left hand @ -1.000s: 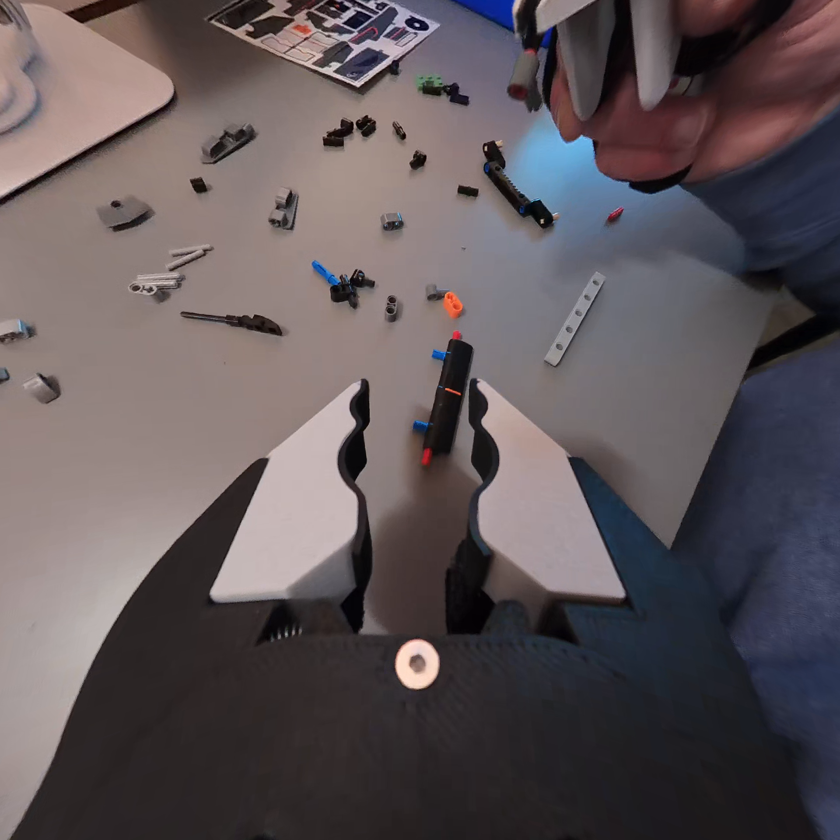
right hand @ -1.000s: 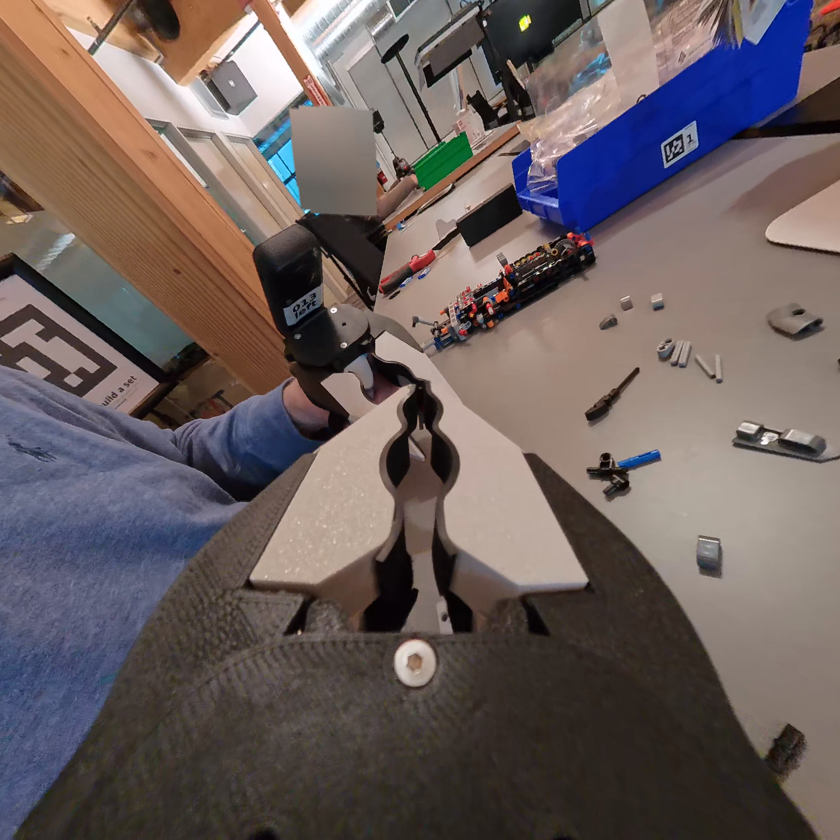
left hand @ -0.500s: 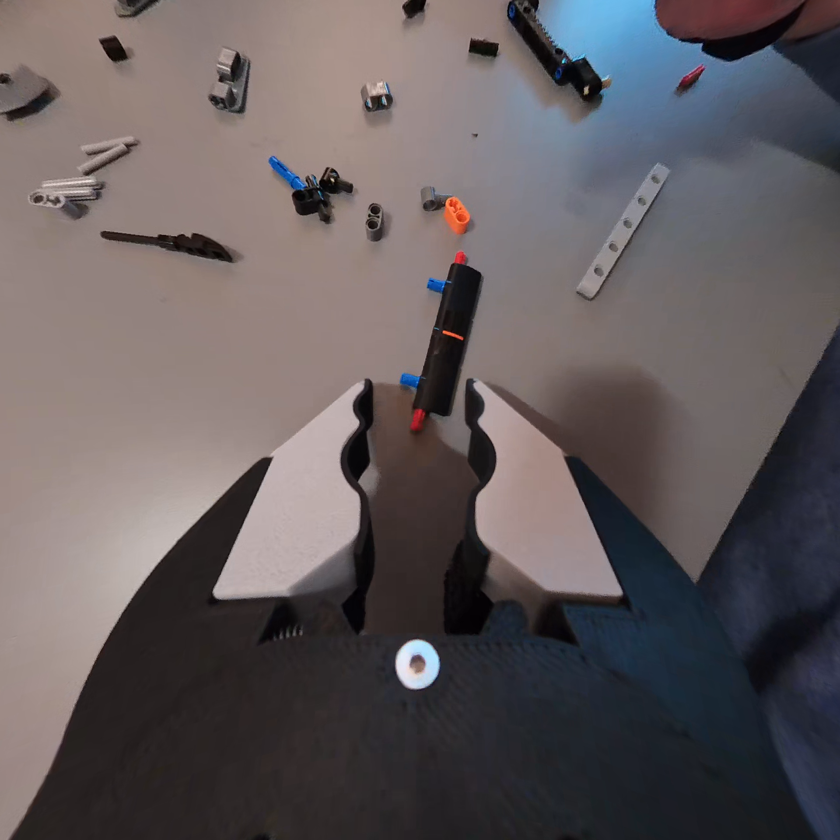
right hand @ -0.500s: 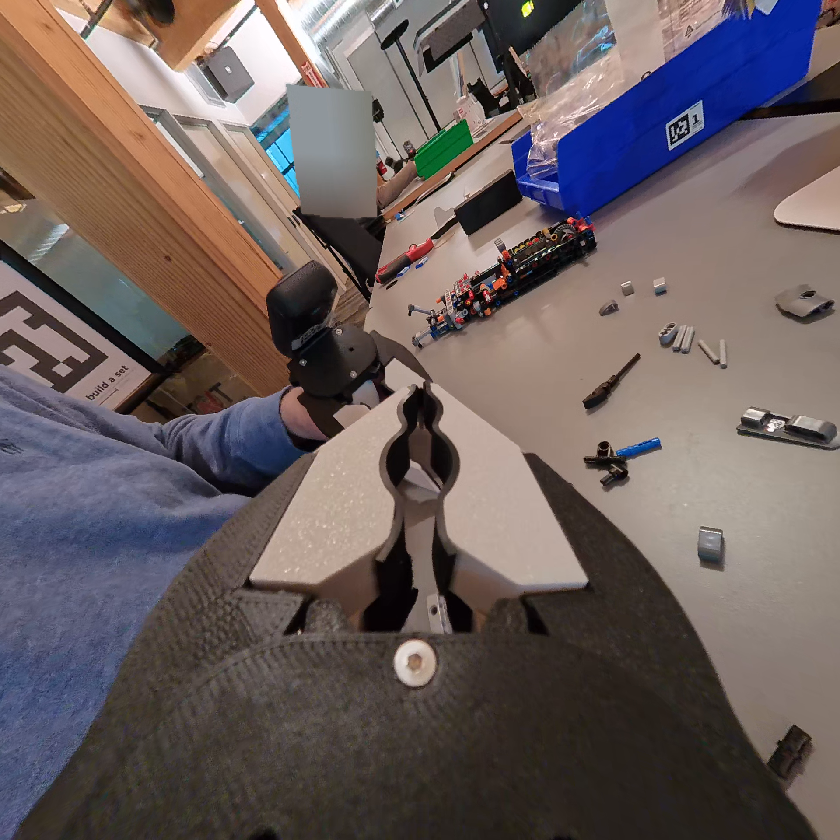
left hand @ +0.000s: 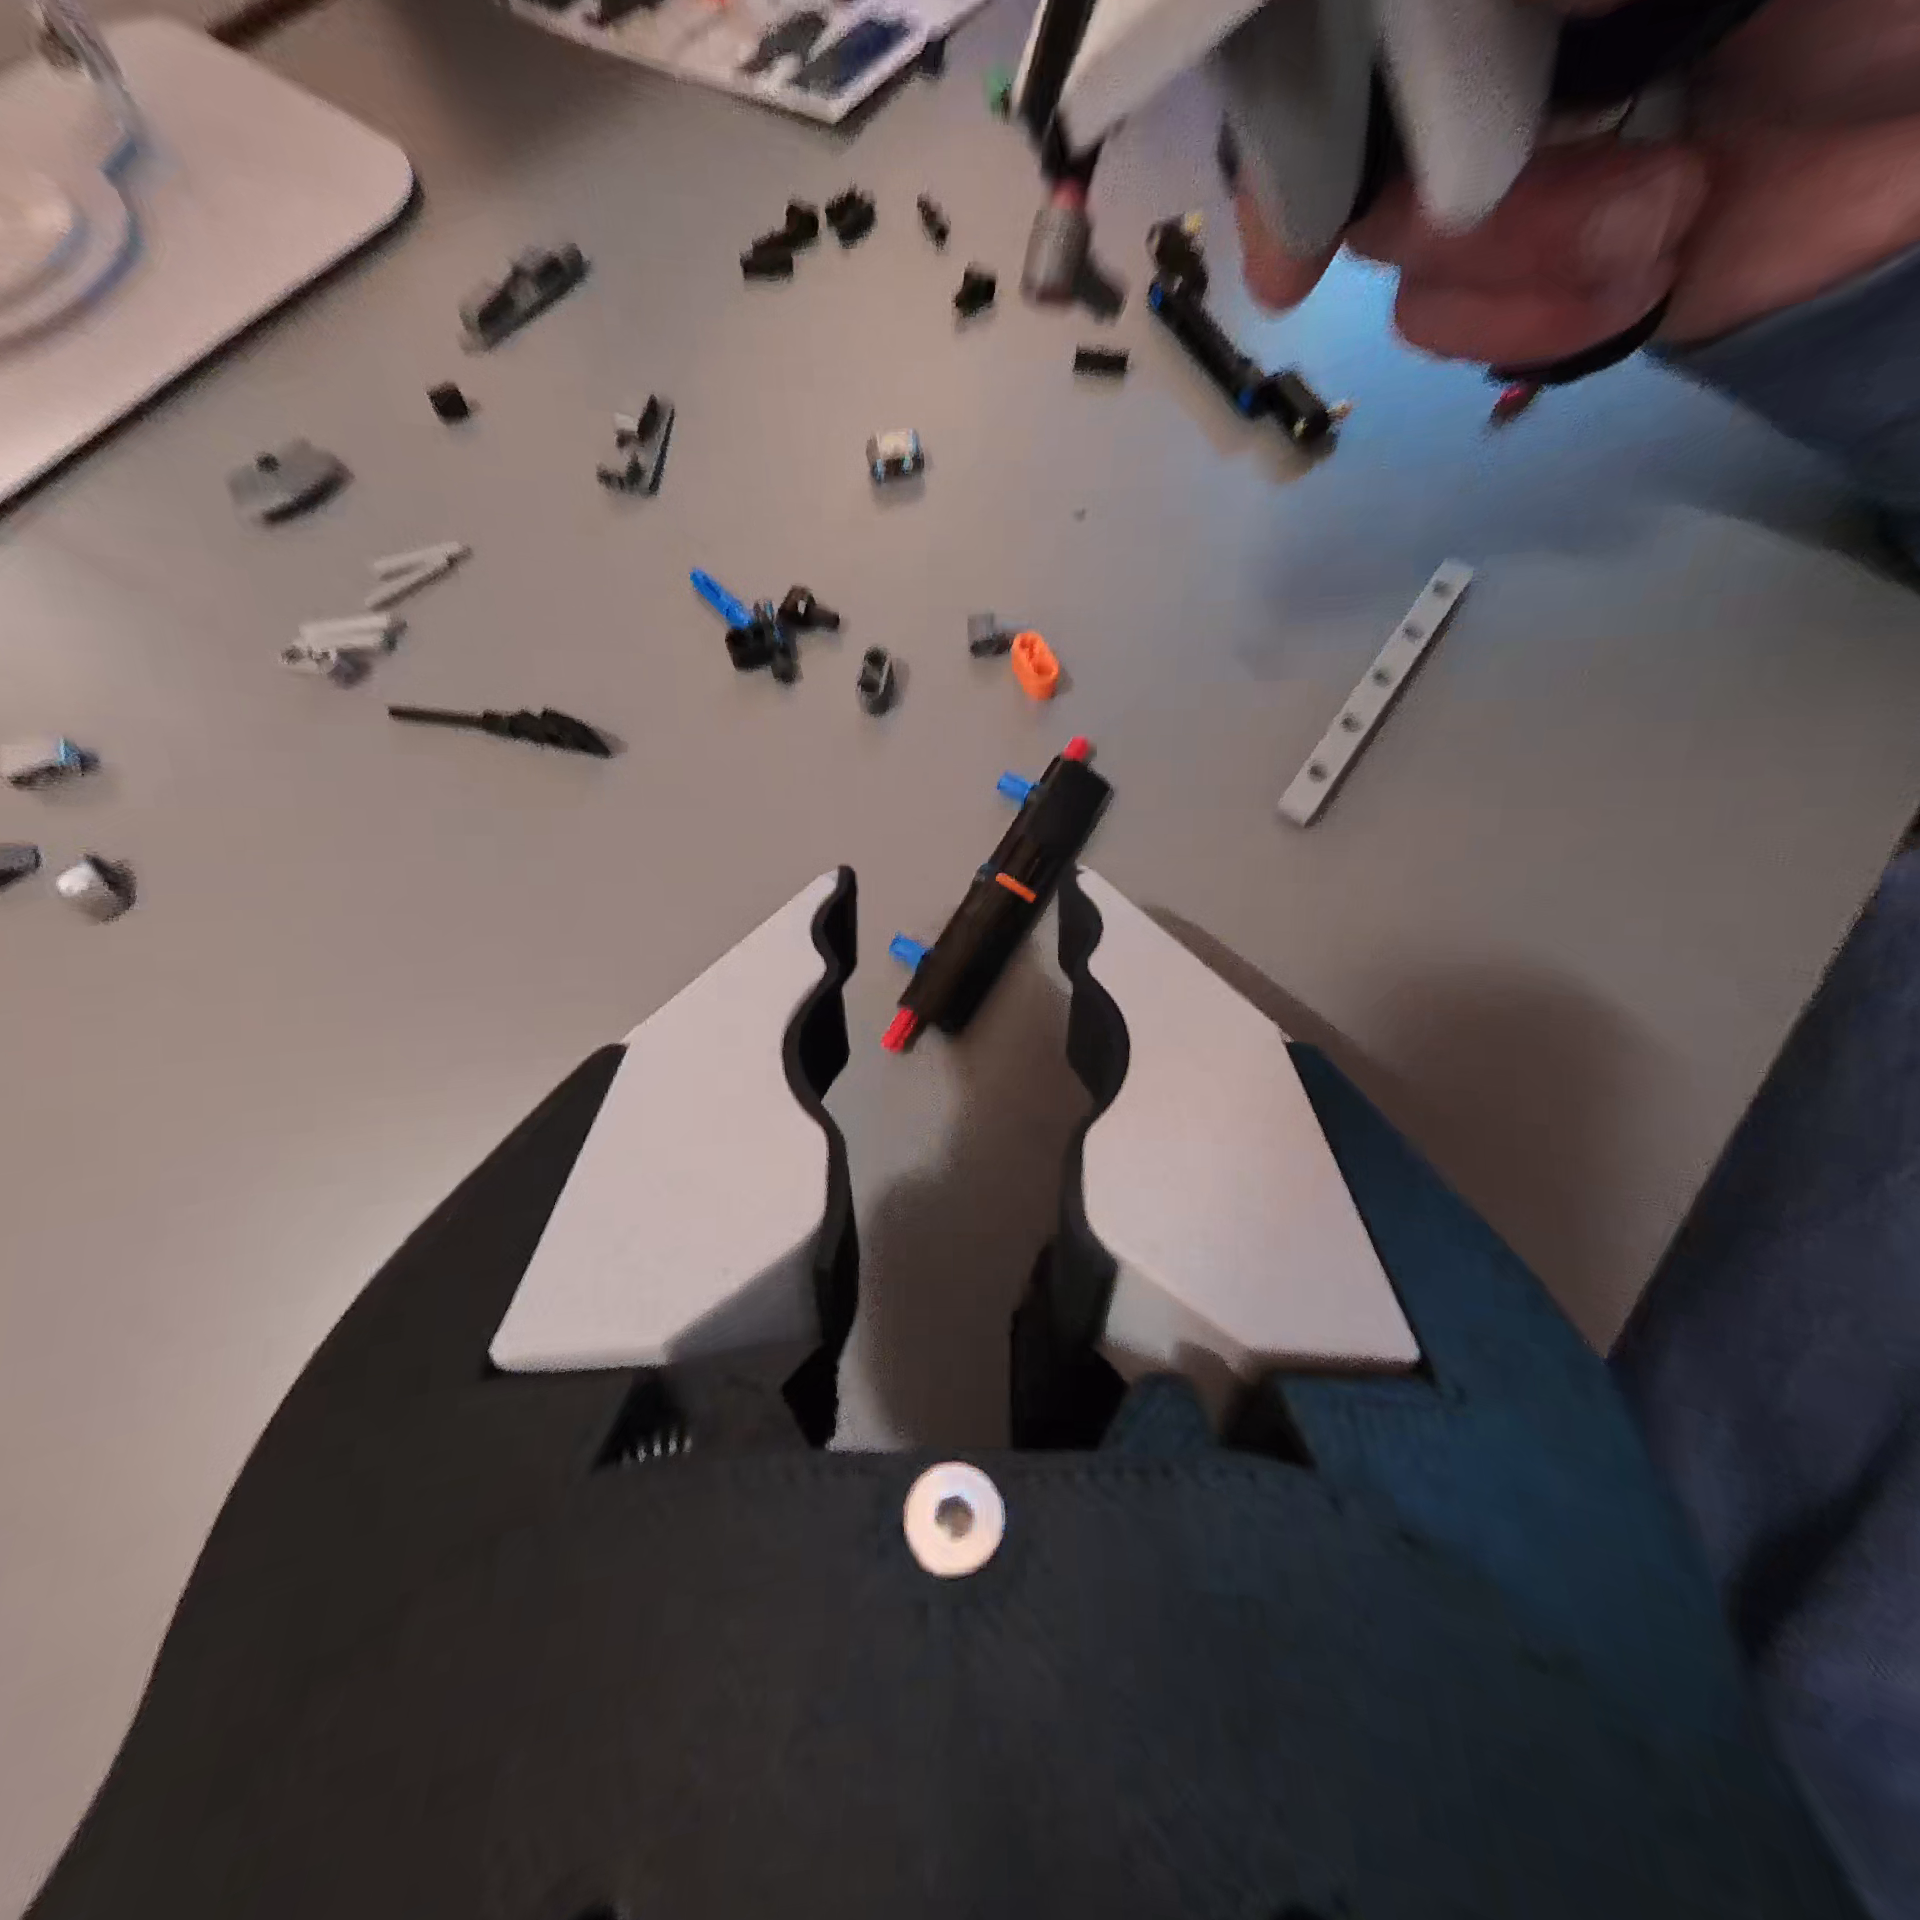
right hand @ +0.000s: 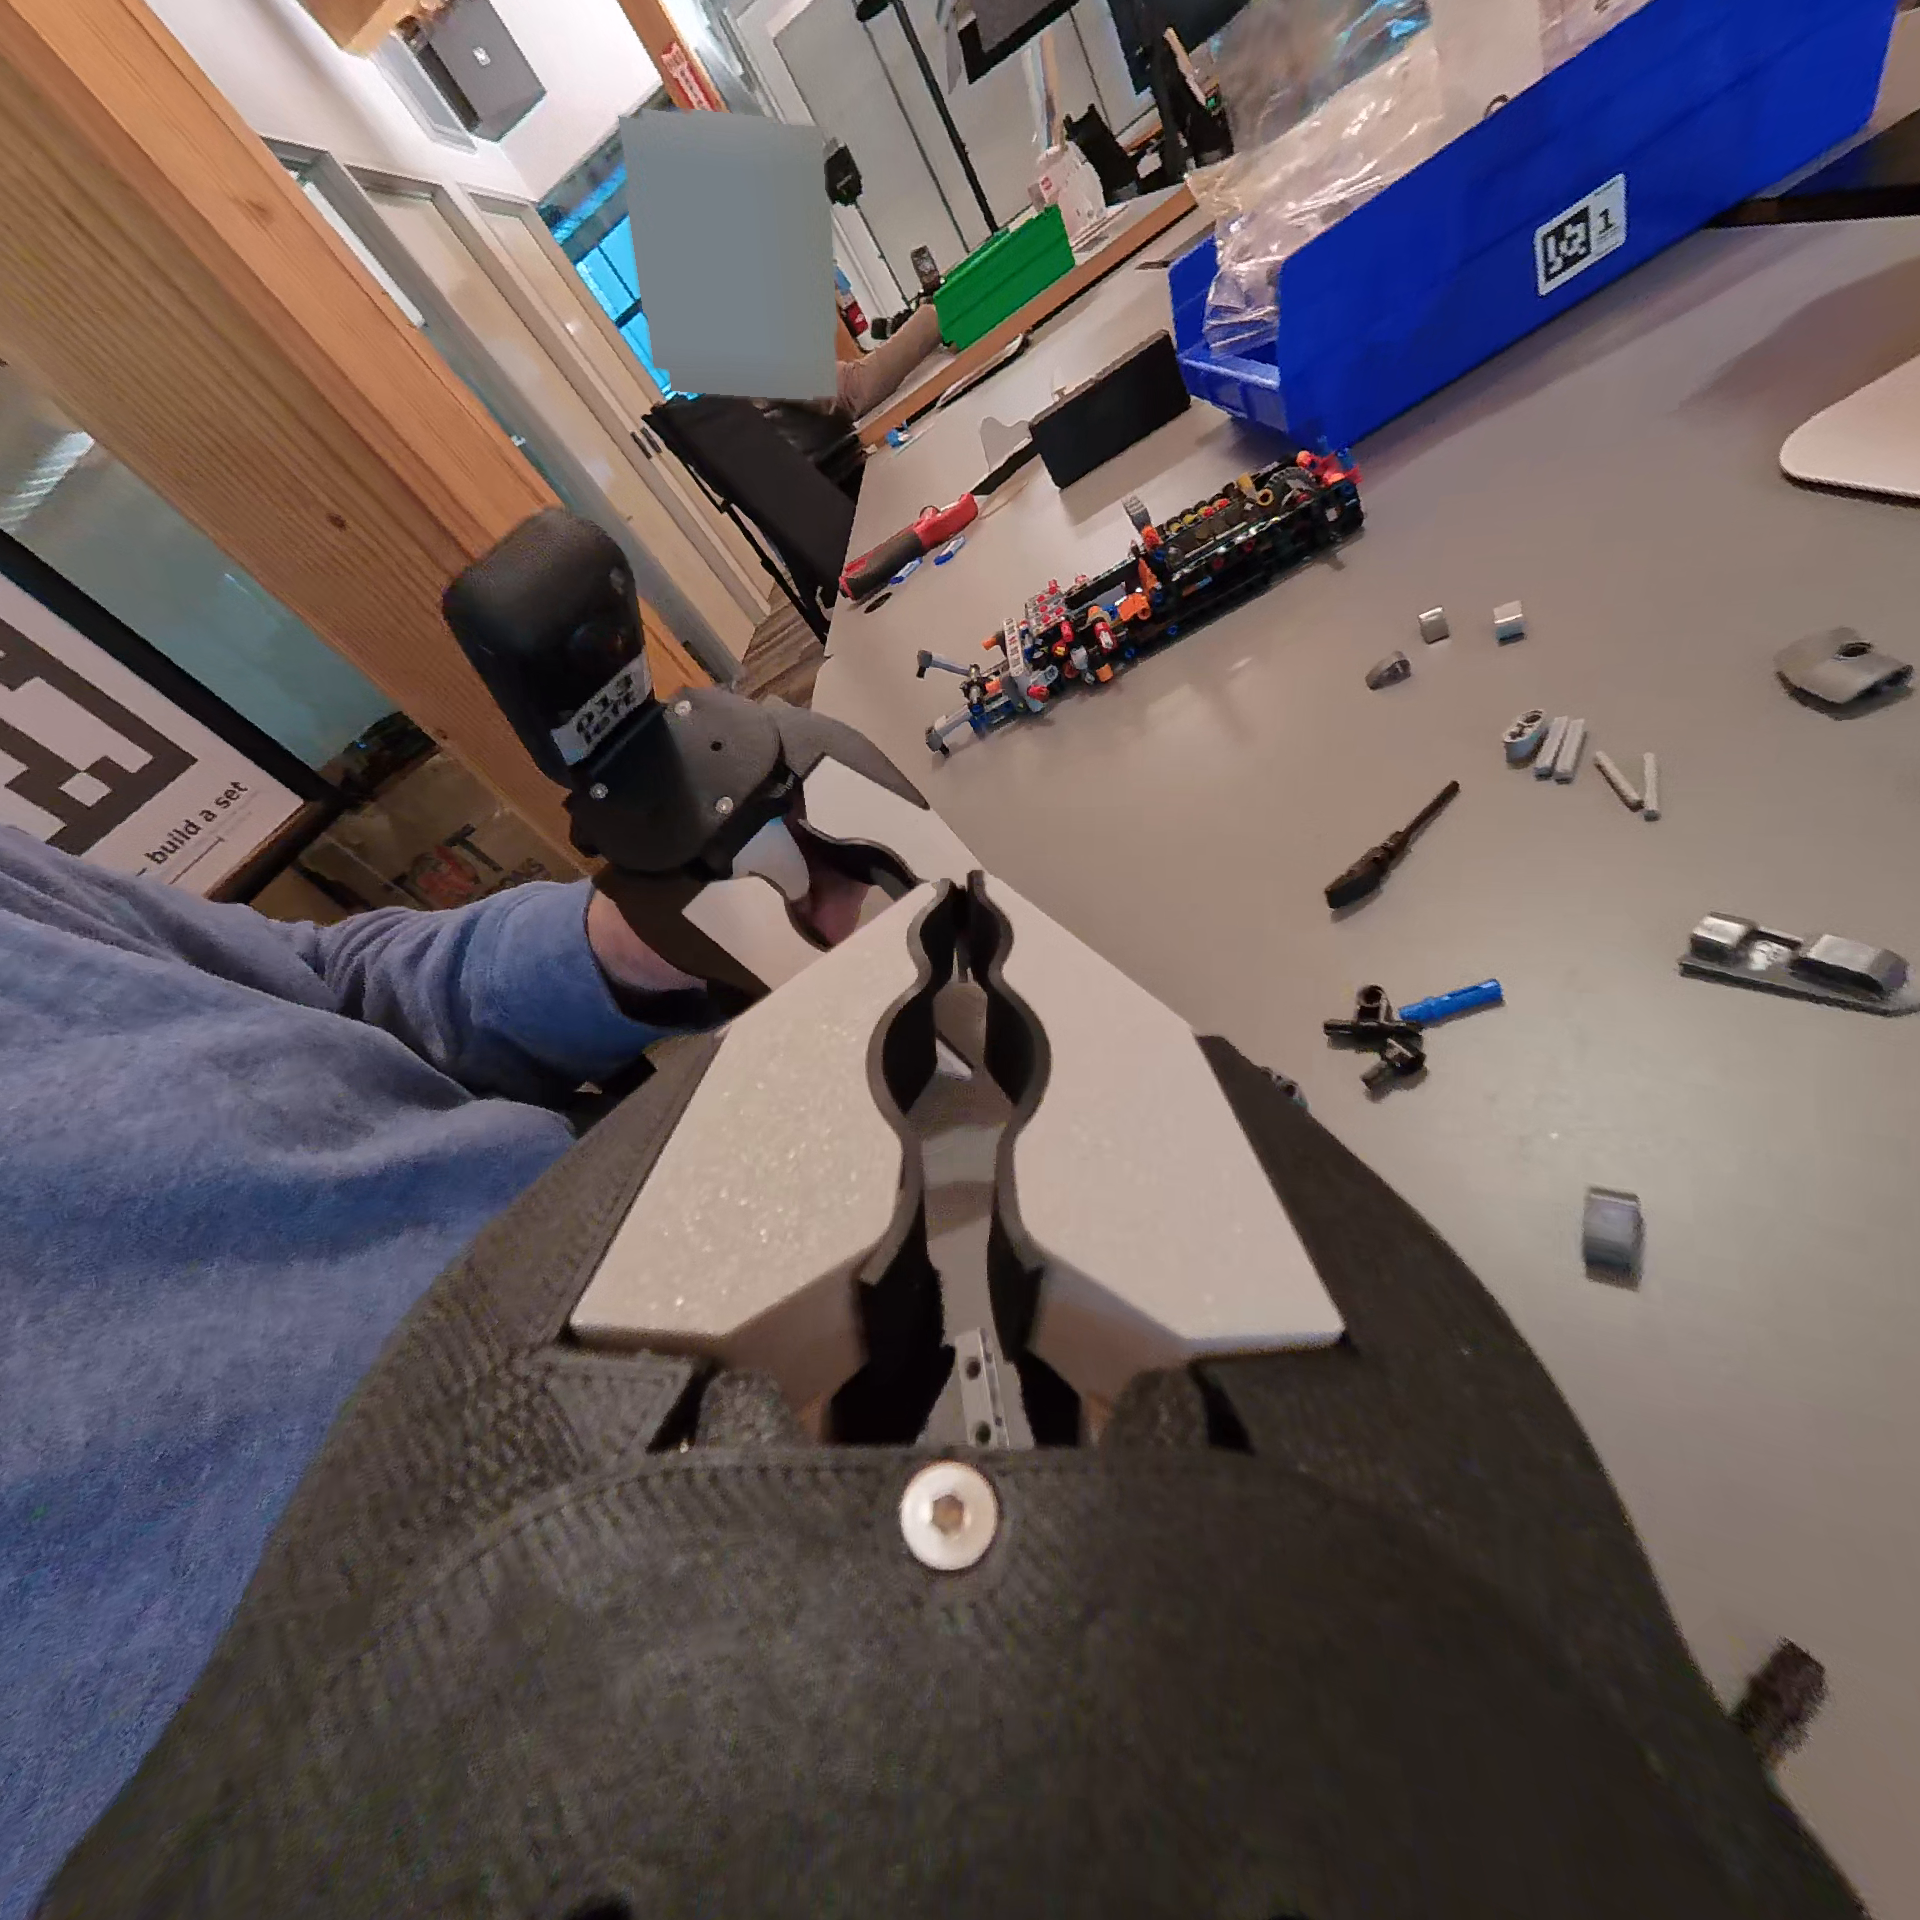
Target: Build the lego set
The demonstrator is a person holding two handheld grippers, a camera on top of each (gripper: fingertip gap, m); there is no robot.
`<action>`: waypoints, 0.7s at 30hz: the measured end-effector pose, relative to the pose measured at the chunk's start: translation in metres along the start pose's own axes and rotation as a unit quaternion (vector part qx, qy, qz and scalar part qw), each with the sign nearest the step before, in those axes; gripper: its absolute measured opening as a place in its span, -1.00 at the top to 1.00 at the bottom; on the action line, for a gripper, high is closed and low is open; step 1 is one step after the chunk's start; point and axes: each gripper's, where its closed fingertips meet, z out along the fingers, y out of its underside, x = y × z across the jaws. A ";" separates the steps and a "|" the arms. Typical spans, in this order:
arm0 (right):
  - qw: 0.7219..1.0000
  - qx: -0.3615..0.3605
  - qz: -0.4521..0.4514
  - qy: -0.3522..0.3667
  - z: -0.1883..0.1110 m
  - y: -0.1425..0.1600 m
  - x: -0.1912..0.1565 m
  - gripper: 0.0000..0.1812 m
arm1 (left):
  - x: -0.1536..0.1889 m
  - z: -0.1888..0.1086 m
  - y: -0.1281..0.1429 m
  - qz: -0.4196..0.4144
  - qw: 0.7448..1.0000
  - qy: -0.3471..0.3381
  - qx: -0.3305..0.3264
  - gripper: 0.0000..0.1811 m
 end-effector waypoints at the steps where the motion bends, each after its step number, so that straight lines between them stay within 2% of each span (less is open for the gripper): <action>1: 1.000 0.000 -0.001 -0.004 0.002 -0.001 -0.002 1.00 | 0.003 -0.002 -0.007 0.001 1.000 0.007 0.013 0.60; 3: 1.000 -0.001 -0.006 -0.008 0.006 -0.003 -0.005 1.00 | 0.003 -0.004 -0.013 0.003 1.000 0.008 0.018 0.60; 10: 1.000 -0.005 -0.012 0.001 0.005 -0.001 0.001 1.00 | -0.001 0.014 0.018 0.014 0.998 0.011 -0.062 0.52; 16: 1.000 -0.001 -0.009 0.004 -0.001 0.001 0.006 1.00 | -0.001 0.023 0.024 0.002 0.997 0.025 -0.076 0.62; 21: 1.000 0.002 -0.009 0.007 -0.004 0.003 0.011 1.00 | -0.002 0.021 0.026 -0.011 0.996 -0.003 -0.088 0.66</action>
